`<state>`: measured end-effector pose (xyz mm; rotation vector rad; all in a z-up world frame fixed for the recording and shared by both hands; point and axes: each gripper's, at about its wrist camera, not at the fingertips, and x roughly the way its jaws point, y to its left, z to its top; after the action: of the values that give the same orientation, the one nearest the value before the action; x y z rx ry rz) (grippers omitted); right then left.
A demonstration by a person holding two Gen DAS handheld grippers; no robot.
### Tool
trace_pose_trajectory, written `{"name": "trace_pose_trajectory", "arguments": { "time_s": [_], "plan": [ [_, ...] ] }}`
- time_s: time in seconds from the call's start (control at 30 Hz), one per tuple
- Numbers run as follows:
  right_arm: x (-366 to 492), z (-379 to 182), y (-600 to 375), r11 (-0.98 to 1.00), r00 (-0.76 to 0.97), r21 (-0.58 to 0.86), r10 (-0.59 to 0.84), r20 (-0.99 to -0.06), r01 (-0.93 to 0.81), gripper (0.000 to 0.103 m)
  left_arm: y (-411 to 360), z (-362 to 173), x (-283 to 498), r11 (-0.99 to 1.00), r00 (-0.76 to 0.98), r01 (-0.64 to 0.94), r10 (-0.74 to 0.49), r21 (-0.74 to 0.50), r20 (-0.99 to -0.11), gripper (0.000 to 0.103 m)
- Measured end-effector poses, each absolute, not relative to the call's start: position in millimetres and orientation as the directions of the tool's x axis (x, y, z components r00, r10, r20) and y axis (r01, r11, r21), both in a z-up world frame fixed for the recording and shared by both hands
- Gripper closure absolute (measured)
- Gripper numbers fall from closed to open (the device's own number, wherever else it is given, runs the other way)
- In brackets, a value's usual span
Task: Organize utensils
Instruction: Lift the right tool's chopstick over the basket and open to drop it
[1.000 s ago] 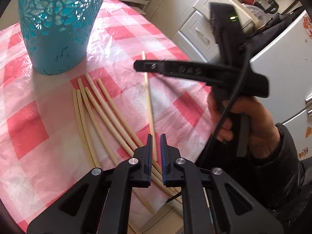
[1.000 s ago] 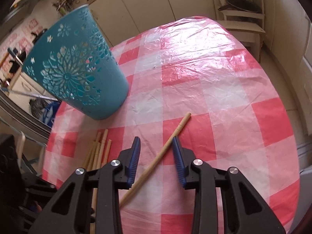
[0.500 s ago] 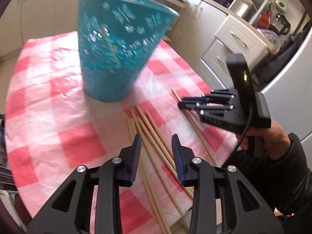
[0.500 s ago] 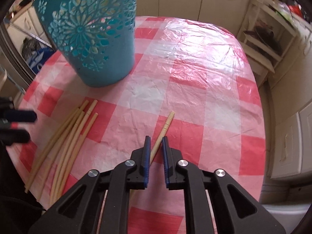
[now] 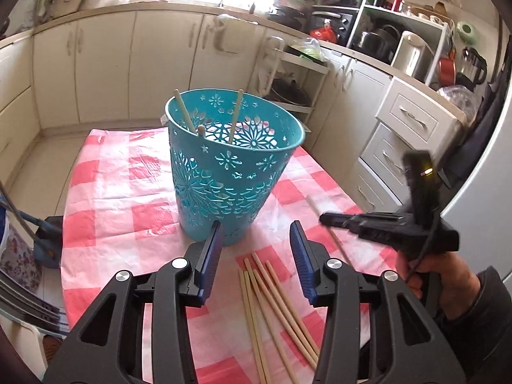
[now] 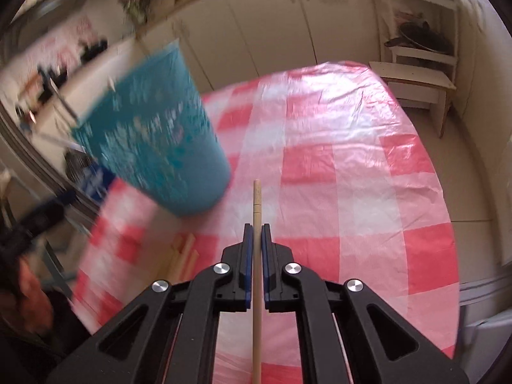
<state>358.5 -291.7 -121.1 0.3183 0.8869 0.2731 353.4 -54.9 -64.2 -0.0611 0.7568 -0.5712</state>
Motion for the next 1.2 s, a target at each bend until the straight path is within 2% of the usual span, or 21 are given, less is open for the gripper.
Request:
{"name": "trace_pose_trajectory", "arguments": {
  "time_s": [0.1,0.27,0.4,0.5,0.57,0.73,0.87,1.13,1.2],
  "plan": [
    [350,-105,-307,0.859,0.698,0.5,0.423,-0.578,-0.107,0.097,-60,-76,355,0.86,0.575,0.444,-0.489,-0.252,-0.656,0.062],
    [332,-60,-326,0.715,0.865,0.654,0.467,-0.182,-0.248,0.097,-62,-112,356,0.875,0.528,0.397,-0.464,-0.276,-0.711,0.062],
    [329,-35,-335,0.632,0.908,0.699,0.414,0.061,-0.335,0.097,-57,-129,356,0.884,0.507,0.357,-0.454,-0.301,-0.733,0.062],
    [331,-26,-344,0.54,0.915,0.745,0.316,0.251,-0.391,0.097,-51,-138,357,0.887,0.506,0.332,-0.455,-0.321,-0.733,0.062],
    [337,-24,-354,0.498,0.908,0.761,0.276,0.316,-0.416,0.097,-46,-141,356,0.887,0.51,0.316,-0.457,-0.336,-0.729,0.062],
    [358,-23,-346,0.481,0.911,0.774,0.202,0.359,-0.412,0.097,-36,-144,358,0.888,0.521,0.281,-0.46,-0.364,-0.719,0.062],
    [382,-21,-326,0.537,0.92,0.748,0.199,0.337,-0.39,0.097,-33,-142,357,0.89,0.526,0.275,-0.456,-0.364,-0.718,0.062],
    [399,-44,-260,0.769,0.934,0.535,0.327,0.14,-0.349,0.096,-26,-148,354,0.891,0.515,0.259,-0.454,-0.373,-0.727,0.062],
    [394,-51,-252,0.784,0.926,0.505,0.364,0.098,-0.361,0.082,-27,-148,352,0.889,0.513,0.257,-0.458,-0.379,-0.726,0.062]
  ]
}}
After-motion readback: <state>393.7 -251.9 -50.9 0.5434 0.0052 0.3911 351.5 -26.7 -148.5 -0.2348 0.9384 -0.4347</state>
